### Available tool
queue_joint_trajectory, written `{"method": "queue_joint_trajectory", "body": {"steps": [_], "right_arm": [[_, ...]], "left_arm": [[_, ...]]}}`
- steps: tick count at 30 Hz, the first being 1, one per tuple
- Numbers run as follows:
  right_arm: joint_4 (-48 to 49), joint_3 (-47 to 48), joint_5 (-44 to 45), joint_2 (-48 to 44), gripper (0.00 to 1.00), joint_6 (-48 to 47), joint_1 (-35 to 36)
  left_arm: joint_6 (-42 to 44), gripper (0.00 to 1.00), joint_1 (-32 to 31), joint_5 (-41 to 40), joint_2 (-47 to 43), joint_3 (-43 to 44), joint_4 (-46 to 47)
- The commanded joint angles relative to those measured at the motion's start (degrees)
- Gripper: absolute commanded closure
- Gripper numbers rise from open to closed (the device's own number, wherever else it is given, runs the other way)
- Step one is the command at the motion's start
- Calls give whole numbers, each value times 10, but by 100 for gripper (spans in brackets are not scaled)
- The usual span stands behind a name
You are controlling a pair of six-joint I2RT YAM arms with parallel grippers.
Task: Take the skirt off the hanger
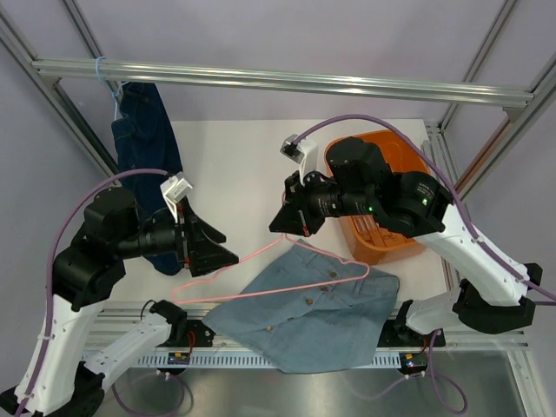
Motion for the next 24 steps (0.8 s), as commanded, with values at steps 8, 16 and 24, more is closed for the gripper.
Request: {"method": "queue_joint_trajectory", "body": {"steps": [8,16,24], "right_arm": [[-1,90,-63,80,100,-19,13],[13,106,-60,82,100,-12,14],[6,92,99,40,1,22,14]], "left_arm": [[-8,13,-69,76,-16,-45,85],[-8,100,-95,9,-19,-66,55],[-1,100,-95,-179,-22,-21,-16]]}}
